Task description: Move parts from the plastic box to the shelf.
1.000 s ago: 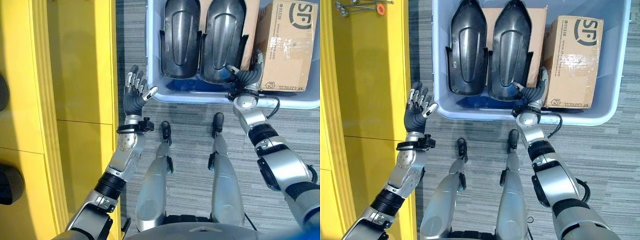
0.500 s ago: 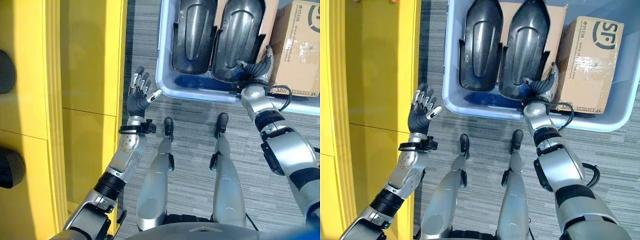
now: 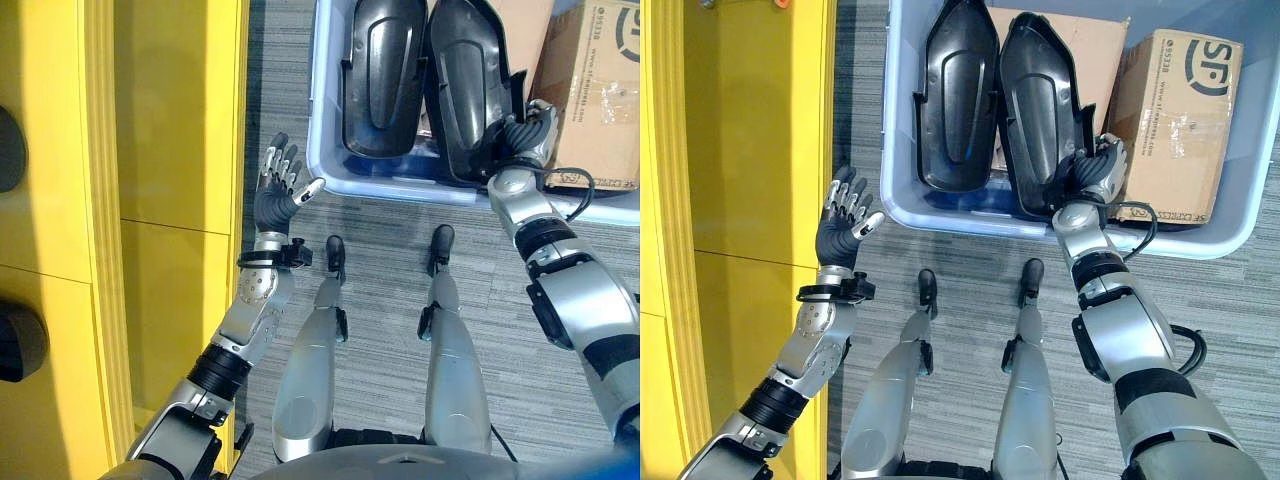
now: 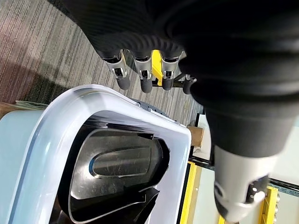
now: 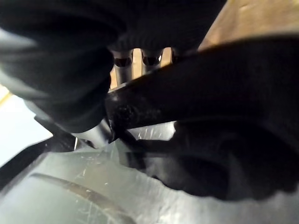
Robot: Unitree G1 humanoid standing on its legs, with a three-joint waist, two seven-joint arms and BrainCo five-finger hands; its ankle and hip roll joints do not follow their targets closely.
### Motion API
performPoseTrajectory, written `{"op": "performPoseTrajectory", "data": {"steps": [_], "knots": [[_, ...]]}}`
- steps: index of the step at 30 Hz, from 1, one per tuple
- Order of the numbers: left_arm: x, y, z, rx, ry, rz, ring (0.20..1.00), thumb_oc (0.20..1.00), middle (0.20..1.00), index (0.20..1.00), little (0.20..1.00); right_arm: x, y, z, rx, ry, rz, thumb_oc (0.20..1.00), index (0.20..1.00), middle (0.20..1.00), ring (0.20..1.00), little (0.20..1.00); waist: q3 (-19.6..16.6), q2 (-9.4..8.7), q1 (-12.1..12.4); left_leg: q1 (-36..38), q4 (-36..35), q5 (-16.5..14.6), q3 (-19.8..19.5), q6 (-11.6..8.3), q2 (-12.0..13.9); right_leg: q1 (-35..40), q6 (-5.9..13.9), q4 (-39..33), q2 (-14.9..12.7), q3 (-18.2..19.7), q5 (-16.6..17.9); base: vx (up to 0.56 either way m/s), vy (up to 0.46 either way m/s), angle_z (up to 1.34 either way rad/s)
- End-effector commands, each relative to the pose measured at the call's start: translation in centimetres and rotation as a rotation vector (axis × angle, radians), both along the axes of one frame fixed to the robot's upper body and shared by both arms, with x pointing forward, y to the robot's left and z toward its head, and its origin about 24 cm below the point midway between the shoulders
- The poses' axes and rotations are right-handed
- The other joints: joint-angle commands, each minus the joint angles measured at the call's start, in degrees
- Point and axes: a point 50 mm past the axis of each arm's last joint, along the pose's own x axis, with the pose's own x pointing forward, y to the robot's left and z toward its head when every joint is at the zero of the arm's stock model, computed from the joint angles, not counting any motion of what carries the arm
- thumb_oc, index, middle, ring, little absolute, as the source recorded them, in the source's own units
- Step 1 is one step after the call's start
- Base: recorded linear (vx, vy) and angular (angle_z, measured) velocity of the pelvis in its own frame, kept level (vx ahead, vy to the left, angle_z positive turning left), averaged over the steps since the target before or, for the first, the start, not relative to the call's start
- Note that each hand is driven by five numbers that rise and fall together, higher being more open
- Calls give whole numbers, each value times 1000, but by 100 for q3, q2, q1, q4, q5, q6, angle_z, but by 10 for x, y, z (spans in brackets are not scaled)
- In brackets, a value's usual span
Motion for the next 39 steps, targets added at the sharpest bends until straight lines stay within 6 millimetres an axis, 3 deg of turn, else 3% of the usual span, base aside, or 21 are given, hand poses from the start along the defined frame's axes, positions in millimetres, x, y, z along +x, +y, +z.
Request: {"op": "performPoseTrajectory", "data": {"steps": [1, 13, 20, 29, 39], "knots": [[-16, 5, 28, -23, -164, -26, 1000, 1000, 1000, 1000, 1000, 0, 8, -9, -84, 44, 26, 200, 200, 200, 200, 200, -57, -1, 109, -49, 435, -408, -135, -171, 249, 441, 542, 842, -443, 58, -821, 0, 0, 0], [-17, 5, 27, -19, -159, -26, 1000, 1000, 1000, 1000, 1000, -2, 1, -18, -74, 86, -3, 200, 200, 200, 200, 200, -34, -6, 103, -72, 466, -412, -153, -169, 251, 407, 536, 885, -427, 65, -837, 0, 0, 0], [-15, 12, 25, -23, -152, 18, 1000, 1000, 1000, 1000, 1000, -6, 8, -9, -8, -63, 62, 200, 200, 200, 200, 200, -46, -85, -14, -30, 445, -423, -143, -175, 269, 413, 529, 895, -402, 93, -845, 0, 0, 0], [-14, 22, 22, -31, -139, 79, 1000, 1000, 1000, 1000, 1000, -30, 15, 0, 65, -281, 146, 200, 200, 200, 200, 200, -121, -220, -229, 139, 349, -414, -124, -179, 309, 533, 541, 860, -373, 79, -822, 0, 0, 0], [-22, 31, 10, -18, -91, 92, 1000, 1000, 1000, 1000, 1000, -66, 12, -19, 212, -398, 192, 200, 200, 200, 200, 200, -351, -278, -379, 507, -11, -237, -177, -245, 368, 776, 542, 830, -349, 38, -842, 0, 0, 0]]}}
